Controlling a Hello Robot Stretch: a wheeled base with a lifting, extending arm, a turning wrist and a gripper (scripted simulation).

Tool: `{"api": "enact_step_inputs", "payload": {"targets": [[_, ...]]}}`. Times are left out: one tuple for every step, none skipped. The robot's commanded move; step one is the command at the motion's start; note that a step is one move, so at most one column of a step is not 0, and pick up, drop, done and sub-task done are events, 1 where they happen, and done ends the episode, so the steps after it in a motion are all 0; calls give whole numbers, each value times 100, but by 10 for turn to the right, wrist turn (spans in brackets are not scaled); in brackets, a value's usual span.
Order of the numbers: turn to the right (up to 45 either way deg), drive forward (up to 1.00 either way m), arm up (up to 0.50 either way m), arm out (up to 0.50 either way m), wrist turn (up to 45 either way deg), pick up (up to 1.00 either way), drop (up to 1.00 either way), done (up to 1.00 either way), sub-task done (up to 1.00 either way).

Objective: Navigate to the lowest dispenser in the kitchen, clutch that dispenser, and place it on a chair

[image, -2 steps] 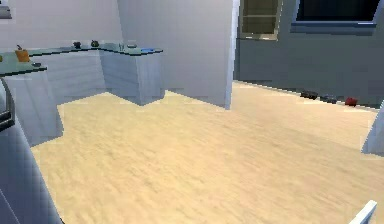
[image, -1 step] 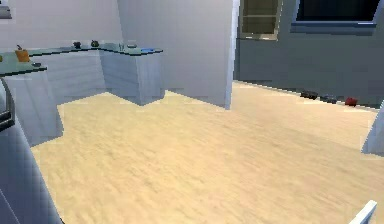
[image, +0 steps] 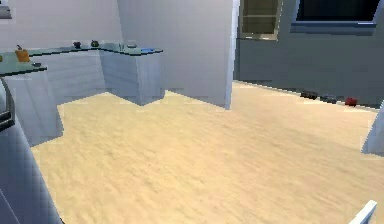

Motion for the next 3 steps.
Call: {"api": "enact_step_inputs", "payload": {"targets": [[0,0,10,0,0,0,0,0,0],[0,0,0,-8,0,0,0,0,0],[0,0,0,0,0,0,0,100,0]]}}
